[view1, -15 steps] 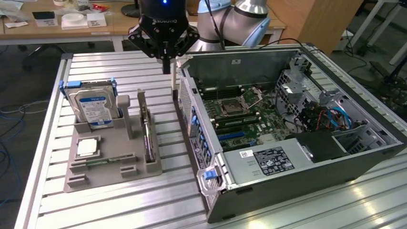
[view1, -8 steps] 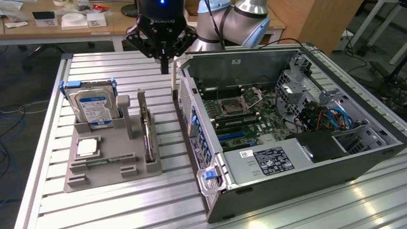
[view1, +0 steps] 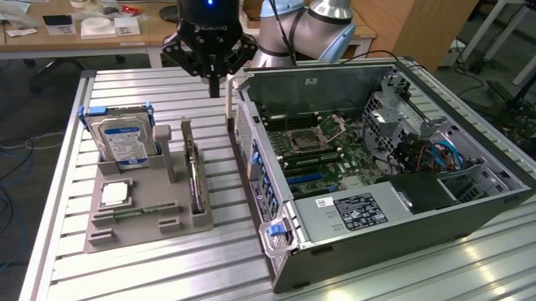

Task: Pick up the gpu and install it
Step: 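Reach for the gpu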

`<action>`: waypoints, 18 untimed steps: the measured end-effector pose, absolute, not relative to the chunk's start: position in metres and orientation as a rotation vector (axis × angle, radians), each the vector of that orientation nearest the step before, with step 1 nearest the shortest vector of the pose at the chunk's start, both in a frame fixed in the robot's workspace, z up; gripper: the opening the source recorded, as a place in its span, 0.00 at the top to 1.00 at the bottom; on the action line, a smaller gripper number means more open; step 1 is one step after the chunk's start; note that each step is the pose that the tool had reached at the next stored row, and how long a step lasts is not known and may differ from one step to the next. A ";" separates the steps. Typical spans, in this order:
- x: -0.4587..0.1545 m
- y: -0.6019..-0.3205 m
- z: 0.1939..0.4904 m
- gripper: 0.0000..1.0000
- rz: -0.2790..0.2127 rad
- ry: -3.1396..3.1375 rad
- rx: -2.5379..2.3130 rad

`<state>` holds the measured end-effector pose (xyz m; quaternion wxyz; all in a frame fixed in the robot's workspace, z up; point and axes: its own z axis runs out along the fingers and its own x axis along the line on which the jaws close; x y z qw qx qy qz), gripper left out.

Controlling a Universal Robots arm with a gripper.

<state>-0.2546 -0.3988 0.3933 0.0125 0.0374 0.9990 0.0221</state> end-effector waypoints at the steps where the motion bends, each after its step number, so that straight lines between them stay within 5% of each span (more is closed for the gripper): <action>1: -0.255 -0.399 0.393 0.89 0.069 3.114 0.117; 18: -0.264 -0.399 0.393 0.89 0.069 3.114 0.117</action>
